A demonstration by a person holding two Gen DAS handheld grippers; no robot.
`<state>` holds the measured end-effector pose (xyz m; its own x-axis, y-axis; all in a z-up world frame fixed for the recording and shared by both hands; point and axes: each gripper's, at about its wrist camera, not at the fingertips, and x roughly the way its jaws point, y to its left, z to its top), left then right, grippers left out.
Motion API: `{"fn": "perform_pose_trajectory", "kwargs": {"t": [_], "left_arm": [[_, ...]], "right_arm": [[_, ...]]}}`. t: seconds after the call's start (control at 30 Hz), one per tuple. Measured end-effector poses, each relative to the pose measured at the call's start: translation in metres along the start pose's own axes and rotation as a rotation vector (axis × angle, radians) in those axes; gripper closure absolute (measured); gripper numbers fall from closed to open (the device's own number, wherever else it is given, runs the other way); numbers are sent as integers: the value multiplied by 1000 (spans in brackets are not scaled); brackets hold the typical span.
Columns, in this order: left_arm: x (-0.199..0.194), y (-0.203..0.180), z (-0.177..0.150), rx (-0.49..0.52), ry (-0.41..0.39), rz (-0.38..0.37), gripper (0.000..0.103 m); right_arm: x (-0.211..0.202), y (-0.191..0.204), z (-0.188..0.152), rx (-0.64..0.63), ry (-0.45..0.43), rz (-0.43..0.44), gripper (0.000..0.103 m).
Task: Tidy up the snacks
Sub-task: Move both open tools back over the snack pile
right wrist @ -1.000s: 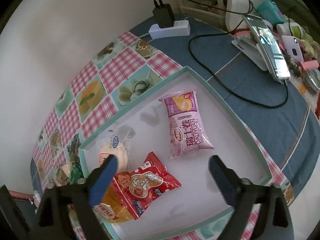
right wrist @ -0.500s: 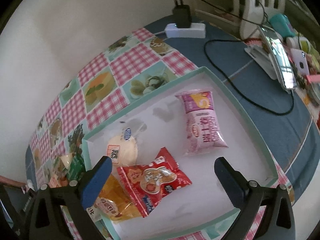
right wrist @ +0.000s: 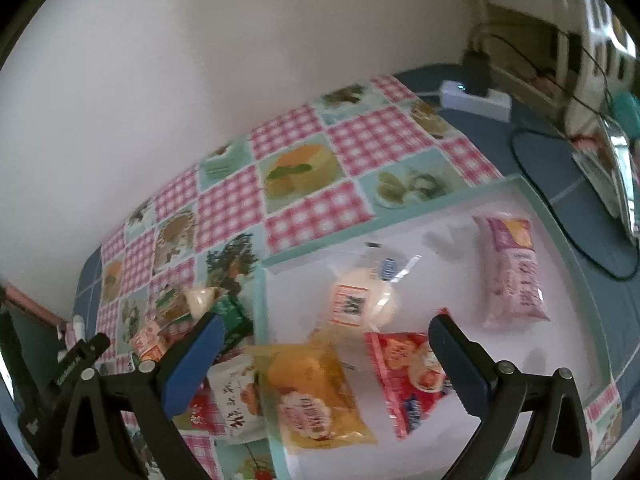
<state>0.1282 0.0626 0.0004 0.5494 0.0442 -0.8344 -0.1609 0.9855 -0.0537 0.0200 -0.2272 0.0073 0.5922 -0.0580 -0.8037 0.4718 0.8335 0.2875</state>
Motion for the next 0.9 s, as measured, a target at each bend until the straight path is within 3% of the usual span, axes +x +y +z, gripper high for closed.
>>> {"fn": "perform_pose_trajectory", "kwargs": {"t": [0.27, 0.67, 0.9], "left_arm": [[10, 19, 7, -9, 28, -50, 5], [29, 40, 13, -48, 75, -152, 5], [38, 47, 15, -69, 88, -192, 5]], "right_arm": [[5, 43, -6, -86, -35, 119, 0], [24, 99, -19, -215, 0, 262, 0], [40, 112, -20, -233, 56, 228, 0]]}}
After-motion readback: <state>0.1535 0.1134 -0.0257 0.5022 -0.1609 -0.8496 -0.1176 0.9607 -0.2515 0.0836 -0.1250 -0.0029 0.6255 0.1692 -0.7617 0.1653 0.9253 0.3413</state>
